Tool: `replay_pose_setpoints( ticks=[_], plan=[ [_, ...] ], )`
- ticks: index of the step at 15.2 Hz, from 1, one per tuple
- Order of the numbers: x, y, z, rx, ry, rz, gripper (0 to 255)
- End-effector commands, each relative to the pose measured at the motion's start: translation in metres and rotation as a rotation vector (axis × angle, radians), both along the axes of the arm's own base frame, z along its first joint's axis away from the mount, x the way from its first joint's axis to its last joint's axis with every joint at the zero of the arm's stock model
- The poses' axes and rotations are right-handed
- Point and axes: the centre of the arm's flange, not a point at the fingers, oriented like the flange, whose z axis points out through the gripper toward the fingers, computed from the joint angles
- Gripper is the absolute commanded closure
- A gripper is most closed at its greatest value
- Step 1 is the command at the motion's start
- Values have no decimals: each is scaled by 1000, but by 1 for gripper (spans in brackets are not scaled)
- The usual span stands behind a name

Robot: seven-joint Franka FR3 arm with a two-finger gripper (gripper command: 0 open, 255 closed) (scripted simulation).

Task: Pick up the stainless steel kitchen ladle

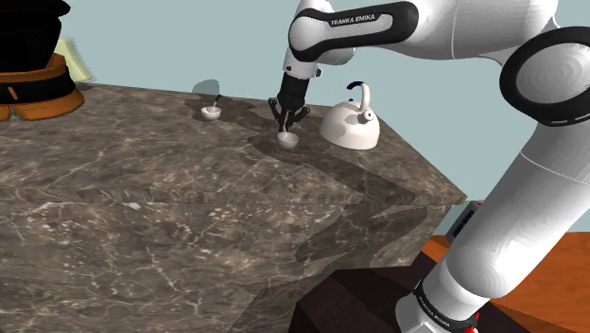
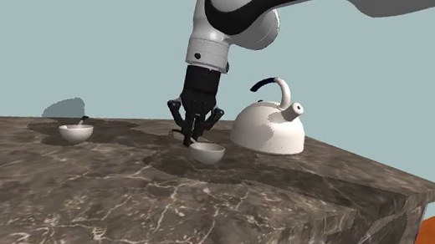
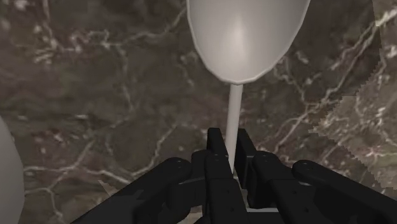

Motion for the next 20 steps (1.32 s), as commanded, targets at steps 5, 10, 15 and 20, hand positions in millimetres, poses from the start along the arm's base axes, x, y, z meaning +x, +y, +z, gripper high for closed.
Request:
replay_pose_setpoints(
  ticks=[5,10,15,20],
  plan=[
    [1,-1,5,0,0,0,255],
    [1,-1,32,0,0,0,255],
    [1,-1,58,0,0,0,255],
    [1,-1,80,0,0,0,255]
  ],
)
